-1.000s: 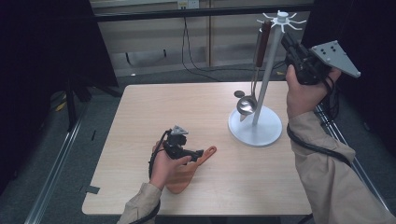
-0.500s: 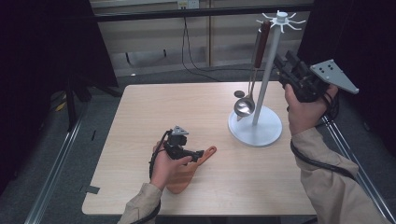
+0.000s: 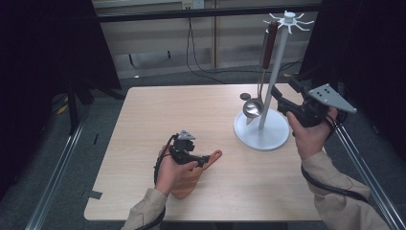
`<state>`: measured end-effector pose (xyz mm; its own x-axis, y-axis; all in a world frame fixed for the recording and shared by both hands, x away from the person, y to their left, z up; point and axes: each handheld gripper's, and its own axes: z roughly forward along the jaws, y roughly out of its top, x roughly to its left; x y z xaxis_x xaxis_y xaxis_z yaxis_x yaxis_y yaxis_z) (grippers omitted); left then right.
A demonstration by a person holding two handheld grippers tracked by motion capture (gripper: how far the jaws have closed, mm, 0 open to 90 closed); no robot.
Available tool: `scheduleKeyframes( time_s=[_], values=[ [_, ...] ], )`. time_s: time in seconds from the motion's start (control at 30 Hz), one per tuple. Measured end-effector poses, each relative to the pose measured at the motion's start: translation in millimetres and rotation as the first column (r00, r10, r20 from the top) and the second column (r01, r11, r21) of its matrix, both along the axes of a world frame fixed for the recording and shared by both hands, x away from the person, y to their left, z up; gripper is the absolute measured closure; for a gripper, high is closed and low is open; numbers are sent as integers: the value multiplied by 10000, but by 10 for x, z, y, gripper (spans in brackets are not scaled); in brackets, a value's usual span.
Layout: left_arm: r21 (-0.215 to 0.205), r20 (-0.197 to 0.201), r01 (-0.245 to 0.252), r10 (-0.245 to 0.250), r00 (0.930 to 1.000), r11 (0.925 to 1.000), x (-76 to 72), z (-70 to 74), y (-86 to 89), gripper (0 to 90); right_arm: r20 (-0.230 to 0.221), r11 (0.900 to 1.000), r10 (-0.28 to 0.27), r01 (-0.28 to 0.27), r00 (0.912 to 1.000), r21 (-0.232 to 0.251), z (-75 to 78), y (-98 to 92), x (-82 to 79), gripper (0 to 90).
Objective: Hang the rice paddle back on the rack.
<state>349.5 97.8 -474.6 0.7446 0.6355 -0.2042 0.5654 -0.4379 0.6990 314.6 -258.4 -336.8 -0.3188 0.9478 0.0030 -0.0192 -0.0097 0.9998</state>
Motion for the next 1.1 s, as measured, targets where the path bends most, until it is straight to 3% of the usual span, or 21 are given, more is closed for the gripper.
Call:
scheduleKeyframes(
  time_s=[0.27,0.33,0.53,0.67,0.73,0.83,0.87,0.93,0.97,1.0,1.03,1.07,1.1],
  values=[
    [88,-473,697,-692,9965,9975,-29,-38,-60,493,-701,9992,388,-387,9968,27,-277,-29,-77,218],
    [256,-689,897,-877,9938,9956,-41,-45,-84,604,-857,9984,562,-563,9947,14,-350,-23,-93,201],
    [443,-1078,1264,-1211,9868,9910,-51,-76,-163,740,-1271,9976,680,-693,9896,-60,-566,-15,-173,192],
    [498,-1139,1368,-1305,9849,9893,-42,-96,-206,783,-1631,9976,674,-694,9843,-69,-685,-16,-209,185],
    [448,-1125,1215,-1158,9869,9916,-43,-99,-233,796,-1613,9977,624,-657,9849,-155,-705,-20,-224,177],
    [530,-1122,1417,-1351,9845,9885,-23,-99,-250,797,-1611,9969,655,-716,9848,-323,-736,-24,-240,174],
    [381,-1135,1236,-1186,9864,9916,-29,-106,-277,797,-1684,9965,695,-762,9833,-336,-750,-26,-247,171],
    [619,-1160,1541,-1462,9824,9861,-15,-104,-304,798,-1794,9964,716,-786,9812,-325,-769,-13,-268,171],
    [366,-1261,1353,-1298,9835,9901,-30,-121,-346,801,-1786,9957,770,-850,9809,-379,-780,-5,-273,170],
    [571,-1268,1665,-1583,9792,9844,-16,-126,-356,805,-1792,9955,719,-818,9812,-484,-786,0,-283,170],
    [562,-1292,1604,-1522,9799,9854,-22,-137,-385,806,-1816,9952,764,-861,9804,-460,-789,8,-292,170],
    [743,-1289,1881,-1776,9756,9793,-9,-140,-395,808,-1775,9946,749,-864,9813,-577,-793,6,-299,170],
    [686,-1291,1811,-1713,9767,9811,-11,-149,-422,814,-1794,9948,726,-842,9811,-577,-793,4,-309,169]
  ],
)
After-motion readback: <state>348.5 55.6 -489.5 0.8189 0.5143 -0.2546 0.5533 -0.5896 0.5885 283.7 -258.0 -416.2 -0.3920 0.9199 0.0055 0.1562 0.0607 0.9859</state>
